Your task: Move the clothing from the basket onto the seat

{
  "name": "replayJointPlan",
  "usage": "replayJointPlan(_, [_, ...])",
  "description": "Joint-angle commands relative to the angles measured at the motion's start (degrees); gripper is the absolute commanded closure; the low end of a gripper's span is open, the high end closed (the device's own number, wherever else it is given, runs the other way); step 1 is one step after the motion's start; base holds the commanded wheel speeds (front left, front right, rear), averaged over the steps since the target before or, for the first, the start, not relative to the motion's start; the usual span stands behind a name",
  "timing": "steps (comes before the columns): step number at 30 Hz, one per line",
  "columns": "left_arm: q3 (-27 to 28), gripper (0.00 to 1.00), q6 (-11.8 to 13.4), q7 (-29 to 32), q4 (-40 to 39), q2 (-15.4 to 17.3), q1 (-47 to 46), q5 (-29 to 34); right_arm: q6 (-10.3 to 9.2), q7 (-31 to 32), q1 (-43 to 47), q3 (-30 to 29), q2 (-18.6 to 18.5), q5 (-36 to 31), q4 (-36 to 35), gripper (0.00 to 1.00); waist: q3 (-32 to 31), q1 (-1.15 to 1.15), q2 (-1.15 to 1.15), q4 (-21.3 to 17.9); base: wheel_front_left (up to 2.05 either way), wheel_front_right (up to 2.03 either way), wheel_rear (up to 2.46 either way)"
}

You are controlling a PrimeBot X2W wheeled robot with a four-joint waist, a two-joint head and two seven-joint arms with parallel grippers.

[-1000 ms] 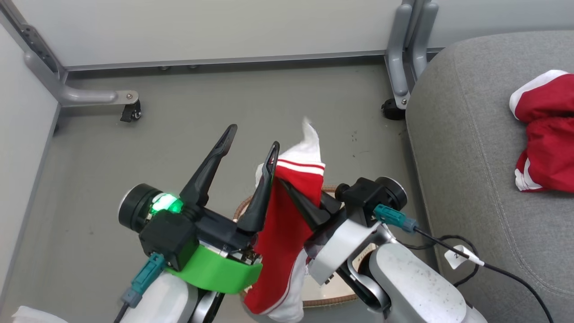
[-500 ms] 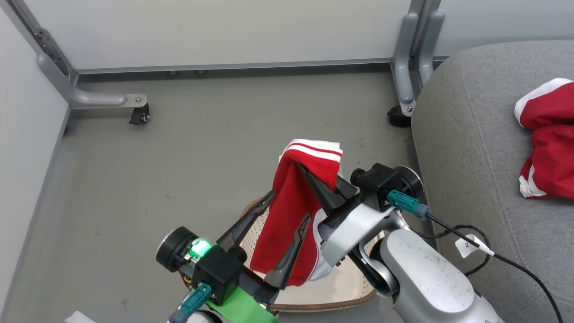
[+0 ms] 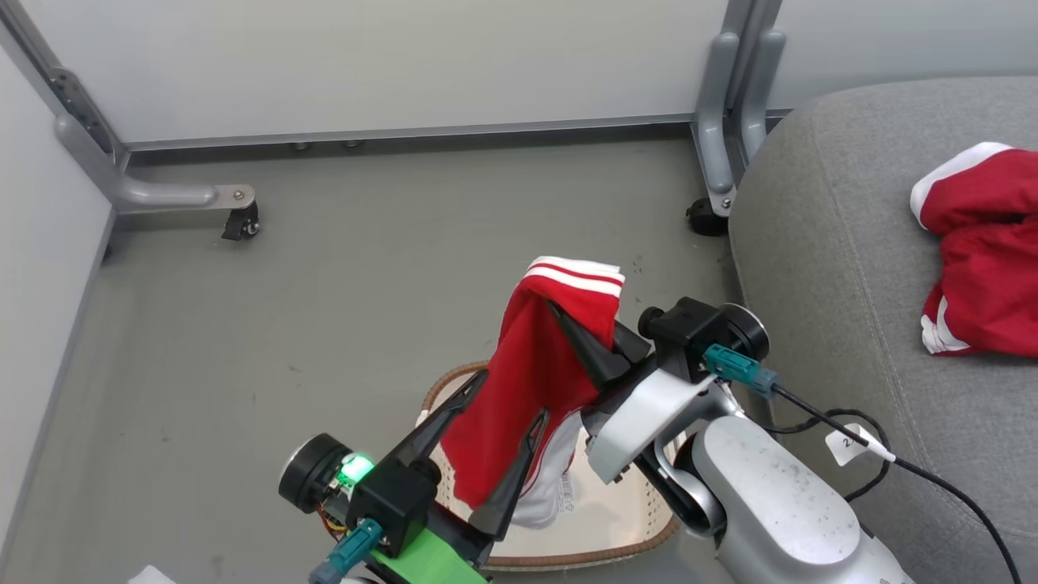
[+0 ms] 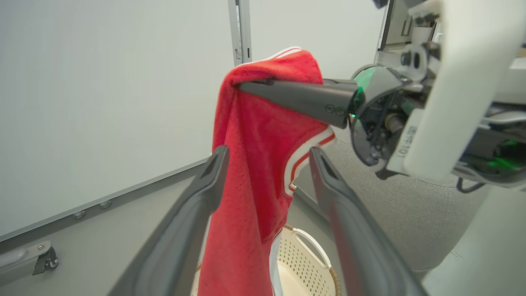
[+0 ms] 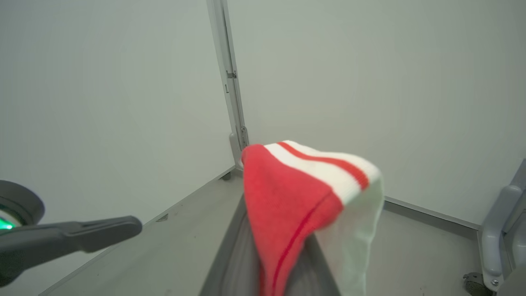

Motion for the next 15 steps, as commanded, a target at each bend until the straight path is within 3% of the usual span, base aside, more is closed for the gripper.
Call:
replayJointPlan(1, [0.25, 0.0, 0.07, -0.31, 0.27, 0.72, 0.51, -0.32, -0.02, 0.16, 0.54, 0.04, -0.1, 0.35, 0.01, 1.0, 0.5, 0.0, 0.0, -1.49, 0.0, 0.0, 0.0])
replayJointPlan(7, [0.43, 0.0, -0.32, -0.55, 0.74, 1.32, -0.43, -0.31, -0.02, -0.08, -0.12, -0.87, -0.02, 0.09, -0.45, 1.0, 2.15, 0.0, 0.0, -6.96, 0.0, 0.0, 0.0])
replayJointPlan(15, [0.06, 0.0, -1.35, 0.15, 0.27, 2.94, -2.4, 0.28, -0.02, -1.05, -0.29, -3.09, 0.42, -0.74, -0.91, 1.0, 5.28, 0.0, 0.0, -17.06, 0.0, 0.0, 0.0])
